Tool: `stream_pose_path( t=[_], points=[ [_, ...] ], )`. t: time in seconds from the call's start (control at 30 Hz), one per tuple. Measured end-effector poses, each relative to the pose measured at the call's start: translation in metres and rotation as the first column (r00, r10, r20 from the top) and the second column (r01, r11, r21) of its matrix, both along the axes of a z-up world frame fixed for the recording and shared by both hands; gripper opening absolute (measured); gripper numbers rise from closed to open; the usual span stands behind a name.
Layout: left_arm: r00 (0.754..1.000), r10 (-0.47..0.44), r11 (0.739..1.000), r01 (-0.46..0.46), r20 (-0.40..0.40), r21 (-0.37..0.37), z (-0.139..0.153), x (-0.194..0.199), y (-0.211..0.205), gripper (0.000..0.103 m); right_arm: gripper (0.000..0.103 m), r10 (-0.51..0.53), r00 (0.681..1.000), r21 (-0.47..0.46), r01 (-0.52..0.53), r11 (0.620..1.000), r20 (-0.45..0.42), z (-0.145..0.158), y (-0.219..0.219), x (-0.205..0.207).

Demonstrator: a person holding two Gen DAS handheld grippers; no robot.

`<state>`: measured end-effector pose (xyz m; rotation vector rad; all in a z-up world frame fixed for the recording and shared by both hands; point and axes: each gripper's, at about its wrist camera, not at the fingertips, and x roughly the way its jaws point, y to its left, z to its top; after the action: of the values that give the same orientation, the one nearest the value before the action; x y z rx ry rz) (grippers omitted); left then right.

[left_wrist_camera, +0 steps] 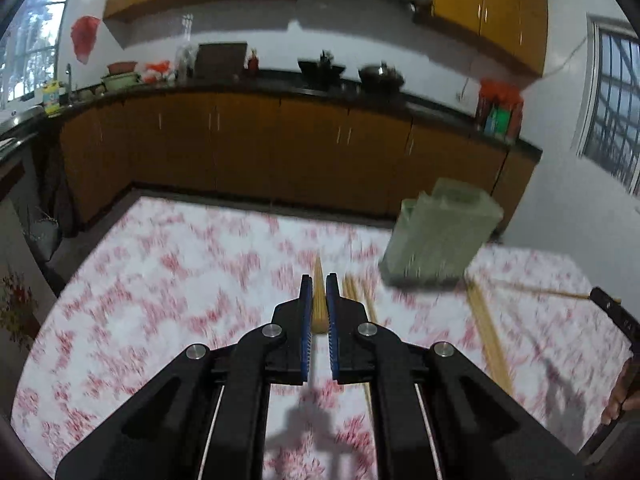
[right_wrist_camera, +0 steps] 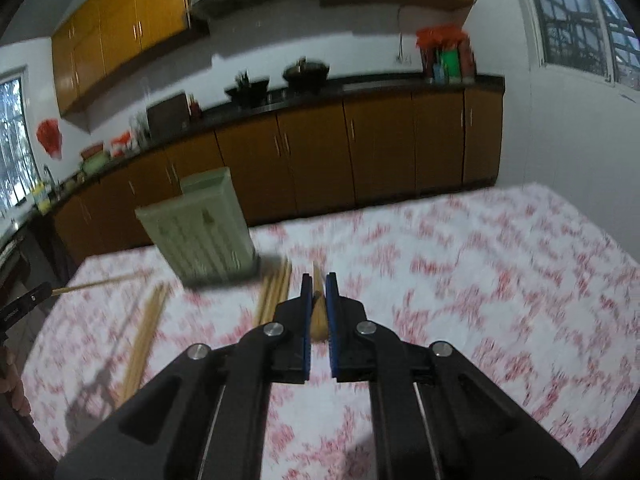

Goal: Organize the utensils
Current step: 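Lift the chopsticks with both tools and carry them over the green holder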

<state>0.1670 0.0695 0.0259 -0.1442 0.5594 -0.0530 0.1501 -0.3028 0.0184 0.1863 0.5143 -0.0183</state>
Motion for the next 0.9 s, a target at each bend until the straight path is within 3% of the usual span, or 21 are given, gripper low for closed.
stream_pose_path(
  t=[0.53,0.73,0.9],
  points=[
    [0.996,0.031,0.999,-0.034,0.079,0.032,0.041,0.028,0.003,0.008,0.008,-0.004,0.991,-0.005,0.005,1.000,0.132,0.058,0.001,0.029],
    [0.980,0.021,0.999,-0.029,0.198,0.038,0.093,0.035,-0.007,0.008,0.008,0.002,0.958,0.016,-0.007,1.000,0.286,0.122,0.004,0.035],
    [0.950,0.005,0.999,-0.017,0.313,0.037,0.140,0.043,-0.031,0.008,0.008,0.024,0.915,0.039,-0.044,0.998,0.404,0.166,0.017,0.042]
  ],
)
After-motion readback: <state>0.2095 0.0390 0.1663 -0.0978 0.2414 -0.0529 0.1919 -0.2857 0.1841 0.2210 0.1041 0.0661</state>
